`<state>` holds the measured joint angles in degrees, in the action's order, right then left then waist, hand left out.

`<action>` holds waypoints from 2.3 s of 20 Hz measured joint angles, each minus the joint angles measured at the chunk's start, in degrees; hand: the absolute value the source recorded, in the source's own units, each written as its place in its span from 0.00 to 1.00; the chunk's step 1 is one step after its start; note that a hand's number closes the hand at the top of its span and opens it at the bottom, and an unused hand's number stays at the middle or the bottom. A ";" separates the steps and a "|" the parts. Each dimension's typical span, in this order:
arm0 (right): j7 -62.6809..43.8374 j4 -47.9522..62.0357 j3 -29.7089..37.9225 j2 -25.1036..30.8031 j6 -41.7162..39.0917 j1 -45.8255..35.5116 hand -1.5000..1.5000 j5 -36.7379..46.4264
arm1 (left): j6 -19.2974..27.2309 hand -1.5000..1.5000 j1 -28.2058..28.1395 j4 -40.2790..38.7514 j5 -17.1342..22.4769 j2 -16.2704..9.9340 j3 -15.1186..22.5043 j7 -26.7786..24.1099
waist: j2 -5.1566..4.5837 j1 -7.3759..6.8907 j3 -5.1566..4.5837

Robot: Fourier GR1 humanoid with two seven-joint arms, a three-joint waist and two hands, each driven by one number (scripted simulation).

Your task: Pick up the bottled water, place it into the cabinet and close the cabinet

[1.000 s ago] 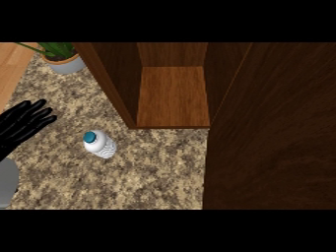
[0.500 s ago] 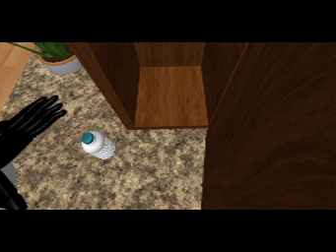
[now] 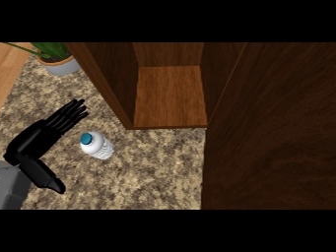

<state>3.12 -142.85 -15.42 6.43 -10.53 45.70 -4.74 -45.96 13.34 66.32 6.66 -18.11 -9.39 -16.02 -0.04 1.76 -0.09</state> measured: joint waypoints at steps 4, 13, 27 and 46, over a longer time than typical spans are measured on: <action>1.65 -0.16 -0.68 0.32 -0.63 1.72 0.00 0.24 | 3.23 0.00 2.64 -8.66 -5.17 0.79 0.87 -6.15 | -0.11 0.19 -0.04; 5.29 -0.22 0.19 1.79 -2.80 5.56 0.00 0.37 | 11.69 0.00 8.29 -26.64 -12.93 1.73 2.97 -18.58 | -0.31 0.71 -0.08; 9.54 0.34 -0.73 2.18 -4.16 9.08 0.00 0.94 | 12.00 1.00 12.10 -40.86 -14.12 3.93 6.96 -25.59 | -0.45 1.36 -0.02; 11.93 0.76 -0.29 1.93 -4.03 11.22 0.00 1.39 | 17.61 1.00 12.27 -45.89 -5.56 9.26 1.44 -30.66 | -0.04 -0.30 0.05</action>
<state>15.05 -142.09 -15.72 8.37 -14.57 56.92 -3.35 -28.35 25.61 20.43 1.09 -8.85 -7.95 -46.68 -0.09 1.45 -0.04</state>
